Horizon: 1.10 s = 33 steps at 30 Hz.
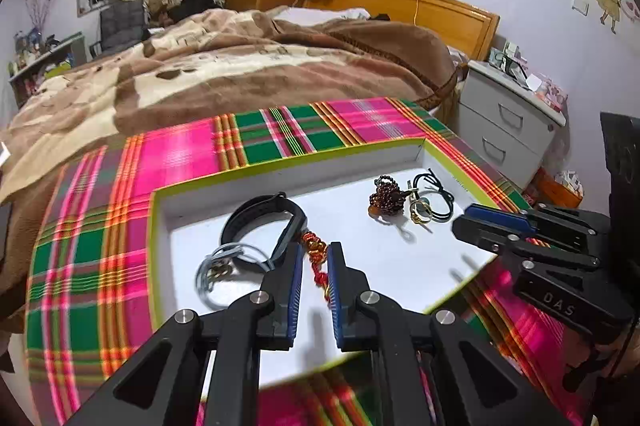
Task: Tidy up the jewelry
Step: 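Move both open tools back over the remaining jewelry on the cloth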
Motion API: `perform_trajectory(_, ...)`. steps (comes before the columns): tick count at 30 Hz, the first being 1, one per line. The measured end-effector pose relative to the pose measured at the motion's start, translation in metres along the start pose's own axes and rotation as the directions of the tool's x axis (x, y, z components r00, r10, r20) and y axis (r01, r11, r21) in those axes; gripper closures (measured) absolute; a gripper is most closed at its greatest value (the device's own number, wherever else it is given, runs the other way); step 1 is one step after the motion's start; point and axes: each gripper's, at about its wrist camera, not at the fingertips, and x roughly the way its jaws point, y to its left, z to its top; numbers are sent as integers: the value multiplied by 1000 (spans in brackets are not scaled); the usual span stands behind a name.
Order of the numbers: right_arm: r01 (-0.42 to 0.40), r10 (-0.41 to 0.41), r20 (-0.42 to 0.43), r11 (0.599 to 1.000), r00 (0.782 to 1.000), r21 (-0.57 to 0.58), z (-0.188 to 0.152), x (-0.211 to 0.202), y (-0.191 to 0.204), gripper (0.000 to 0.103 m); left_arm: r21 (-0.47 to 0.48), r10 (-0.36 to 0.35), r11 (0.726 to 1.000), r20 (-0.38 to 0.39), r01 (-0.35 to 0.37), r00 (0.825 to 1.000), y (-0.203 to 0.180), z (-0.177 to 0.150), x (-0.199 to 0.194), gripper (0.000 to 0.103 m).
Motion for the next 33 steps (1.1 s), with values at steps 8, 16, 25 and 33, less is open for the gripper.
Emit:
perform_trajectory(8, -15, 14, 61, 1000, 998, 12, -24, -54, 11, 87, -32, 34, 999, 93, -31, 995, -6, -23, -57, 91)
perform_trajectory(16, -36, 37, 102, 999, 994, -10, -60, -101, 33, 87, -43, 58, 998, 138, -53, 989, -18, -67, -106, 91)
perform_trajectory(25, -46, 43, 104, 999, 994, 22, -99, -131, 47, 87, -42, 69, 997, 133, -64, 989, -30, -110, -137, 91)
perform_trajectory(33, -37, 34, 105, 999, 994, 24, -122, -149, 54, 87, -47, 77, 996, 179, -70, 981, -39, -133, -167, 91)
